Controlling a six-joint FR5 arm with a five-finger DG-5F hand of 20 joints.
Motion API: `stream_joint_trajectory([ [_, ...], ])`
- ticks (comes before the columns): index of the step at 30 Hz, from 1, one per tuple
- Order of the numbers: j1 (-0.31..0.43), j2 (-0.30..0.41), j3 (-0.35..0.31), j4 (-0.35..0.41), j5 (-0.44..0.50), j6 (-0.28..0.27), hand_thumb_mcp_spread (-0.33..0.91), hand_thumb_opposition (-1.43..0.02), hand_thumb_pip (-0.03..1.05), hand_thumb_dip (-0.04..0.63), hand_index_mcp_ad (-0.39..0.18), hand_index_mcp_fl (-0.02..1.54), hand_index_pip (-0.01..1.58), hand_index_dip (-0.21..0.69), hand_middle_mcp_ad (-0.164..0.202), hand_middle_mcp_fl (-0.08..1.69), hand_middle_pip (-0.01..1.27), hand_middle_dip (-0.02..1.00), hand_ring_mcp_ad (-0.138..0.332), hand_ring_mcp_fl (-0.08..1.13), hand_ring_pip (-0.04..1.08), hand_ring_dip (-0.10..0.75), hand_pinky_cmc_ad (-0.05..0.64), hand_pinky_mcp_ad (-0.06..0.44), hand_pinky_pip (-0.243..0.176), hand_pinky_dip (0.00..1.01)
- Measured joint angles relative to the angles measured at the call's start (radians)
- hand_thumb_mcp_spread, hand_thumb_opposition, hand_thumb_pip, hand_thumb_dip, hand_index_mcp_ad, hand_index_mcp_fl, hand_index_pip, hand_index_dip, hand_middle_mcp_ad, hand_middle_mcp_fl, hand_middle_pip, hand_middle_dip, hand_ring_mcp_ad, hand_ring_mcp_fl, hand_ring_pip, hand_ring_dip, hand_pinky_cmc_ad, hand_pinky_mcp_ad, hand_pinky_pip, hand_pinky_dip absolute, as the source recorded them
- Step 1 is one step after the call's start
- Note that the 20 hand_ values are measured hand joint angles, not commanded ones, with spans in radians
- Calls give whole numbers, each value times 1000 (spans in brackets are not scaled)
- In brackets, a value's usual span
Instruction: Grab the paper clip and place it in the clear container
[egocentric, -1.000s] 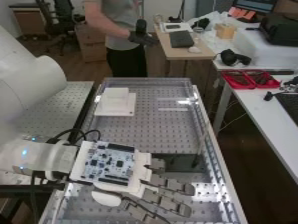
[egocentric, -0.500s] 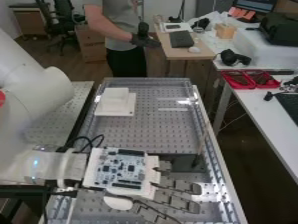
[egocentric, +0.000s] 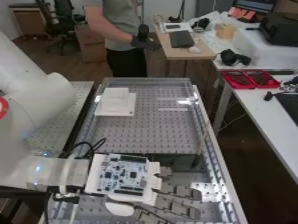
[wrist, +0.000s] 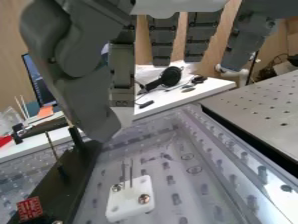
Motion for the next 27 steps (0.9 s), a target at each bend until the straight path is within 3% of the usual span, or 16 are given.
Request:
stream_joint_trajectory([
  [17,-2,-15,0,21,-3,12,449,-867,700,300,-141,239,1529,126,66,5,126,204,129,0,79,124,332,278,-89,220],
  [27,-4,-26,6,16,-9,11,461,-867,686,298,-152,290,1539,127,72,37,126,204,134,-2,79,124,332,276,-59,209],
])
